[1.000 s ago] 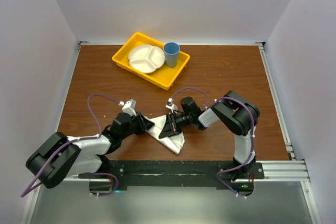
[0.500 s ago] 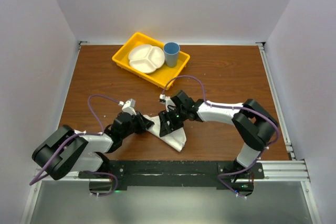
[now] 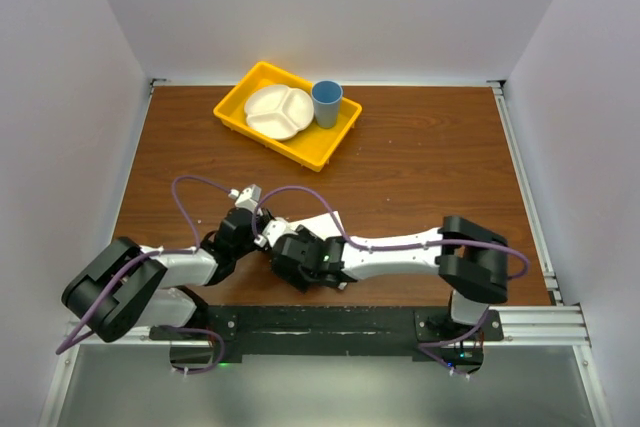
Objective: Fold the napkin, place the utensils inside, and roll it up
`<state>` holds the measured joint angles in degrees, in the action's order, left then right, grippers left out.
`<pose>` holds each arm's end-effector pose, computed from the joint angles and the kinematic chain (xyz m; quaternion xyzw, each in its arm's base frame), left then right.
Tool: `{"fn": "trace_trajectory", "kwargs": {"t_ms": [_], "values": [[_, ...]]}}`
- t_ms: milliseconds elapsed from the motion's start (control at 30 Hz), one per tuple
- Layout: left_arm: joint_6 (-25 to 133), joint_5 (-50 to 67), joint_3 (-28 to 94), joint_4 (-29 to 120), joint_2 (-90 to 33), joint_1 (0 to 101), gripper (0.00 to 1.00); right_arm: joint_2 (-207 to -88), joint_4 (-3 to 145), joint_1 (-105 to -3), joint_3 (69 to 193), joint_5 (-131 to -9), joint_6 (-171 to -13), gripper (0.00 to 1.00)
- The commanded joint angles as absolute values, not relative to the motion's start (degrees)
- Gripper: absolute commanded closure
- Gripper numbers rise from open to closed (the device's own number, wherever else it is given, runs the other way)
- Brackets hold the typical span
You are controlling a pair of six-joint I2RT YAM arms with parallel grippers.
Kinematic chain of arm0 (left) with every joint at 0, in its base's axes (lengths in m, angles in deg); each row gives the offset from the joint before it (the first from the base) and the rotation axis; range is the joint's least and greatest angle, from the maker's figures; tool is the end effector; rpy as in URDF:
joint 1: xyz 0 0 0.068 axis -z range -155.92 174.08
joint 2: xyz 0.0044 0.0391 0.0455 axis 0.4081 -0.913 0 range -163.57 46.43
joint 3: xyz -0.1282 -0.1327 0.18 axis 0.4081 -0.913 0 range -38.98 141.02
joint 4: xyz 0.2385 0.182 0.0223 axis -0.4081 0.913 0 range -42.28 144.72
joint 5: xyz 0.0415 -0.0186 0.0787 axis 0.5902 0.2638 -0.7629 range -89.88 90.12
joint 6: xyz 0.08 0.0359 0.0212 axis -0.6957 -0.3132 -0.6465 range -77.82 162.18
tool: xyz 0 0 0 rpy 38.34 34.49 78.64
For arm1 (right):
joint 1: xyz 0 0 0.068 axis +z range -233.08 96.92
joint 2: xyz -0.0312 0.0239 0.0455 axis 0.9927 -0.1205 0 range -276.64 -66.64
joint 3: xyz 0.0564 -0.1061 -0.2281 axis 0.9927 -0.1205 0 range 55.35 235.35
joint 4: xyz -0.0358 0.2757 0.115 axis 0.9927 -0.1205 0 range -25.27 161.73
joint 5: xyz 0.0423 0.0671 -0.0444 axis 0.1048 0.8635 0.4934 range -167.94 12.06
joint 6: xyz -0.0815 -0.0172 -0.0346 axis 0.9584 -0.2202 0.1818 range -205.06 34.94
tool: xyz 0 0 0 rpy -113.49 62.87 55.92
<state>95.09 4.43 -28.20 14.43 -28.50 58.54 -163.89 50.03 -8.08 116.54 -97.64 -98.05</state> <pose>0.2166 -0.1560 0.0423 -0.1210 0.8609 -0.3643 0.3340 0.1294 0.3778 0.1130 -0.4468 0.8358 0.0718 0.3110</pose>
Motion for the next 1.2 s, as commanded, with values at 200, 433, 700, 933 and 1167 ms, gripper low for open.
{"fn": "trace_trajectory", "kwargs": {"t_ms": [200, 433, 700, 933, 1167], "values": [[92.54, 3.55, -29.32, 25.48, -27.75, 58.1, 0.83, -171.32, 49.23, -5.65, 120.48, -115.2, -97.36, 0.39], [92.28, 3.9, -29.23, 26.54, -25.64, 58.01, 0.83, -173.25, 50.81, -6.0, 119.68, -115.64, -96.4, 0.54], [90.26, 0.57, -24.5, 39.24, -14.76, 58.01, 0.74, -171.58, 54.5, -9.86, 117.05, -101.95, -97.36, 0.91], [85.16, -6.47, -14.3, 54.4, -2.79, 57.83, 0.63, -169.47, 58.53, -18.29, 114.59, -68.87, -102.8, 0.99], [86.21, -2.35, -12.96, 51.61, -4.89, 57.83, 0.63, -174.64, 63.38, -28.32, 113.0, -48.35, -110.19, 0.99]]}}
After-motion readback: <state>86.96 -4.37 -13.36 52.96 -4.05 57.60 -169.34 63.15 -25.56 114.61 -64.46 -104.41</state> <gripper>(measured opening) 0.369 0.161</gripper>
